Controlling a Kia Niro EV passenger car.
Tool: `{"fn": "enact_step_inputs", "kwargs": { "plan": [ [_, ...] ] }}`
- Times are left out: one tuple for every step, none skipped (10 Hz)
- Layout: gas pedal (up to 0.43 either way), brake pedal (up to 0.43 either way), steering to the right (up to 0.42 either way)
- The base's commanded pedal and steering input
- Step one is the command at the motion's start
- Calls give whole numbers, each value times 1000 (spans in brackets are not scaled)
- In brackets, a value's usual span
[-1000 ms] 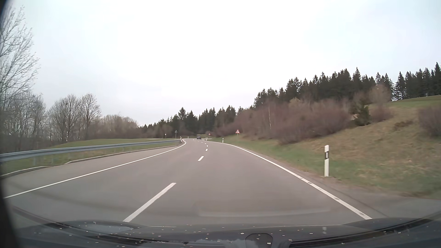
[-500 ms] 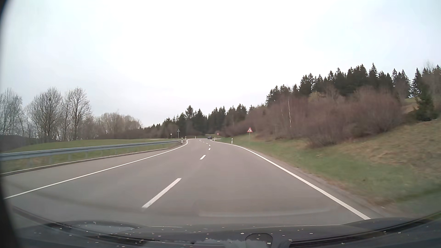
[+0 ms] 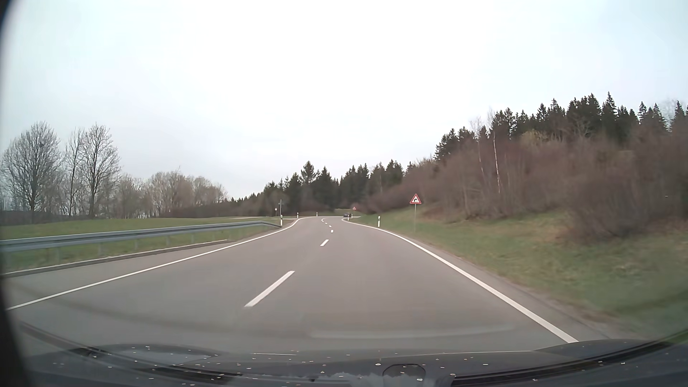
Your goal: Follow the waypoints while adhering to traffic rules and regulations
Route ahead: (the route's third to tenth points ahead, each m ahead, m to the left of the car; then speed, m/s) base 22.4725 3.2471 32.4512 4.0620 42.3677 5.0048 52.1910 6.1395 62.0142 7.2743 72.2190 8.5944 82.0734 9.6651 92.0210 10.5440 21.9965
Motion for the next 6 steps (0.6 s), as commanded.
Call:
{"fn": "enact_step_inputs", "kwargs": {
  "plan": [
    [311,0,-23],
    [311,0,-23],
    [311,0,-21],
    [311,0,-18],
    [311,0,-16],
    [311,0,-16]
  ]
}}
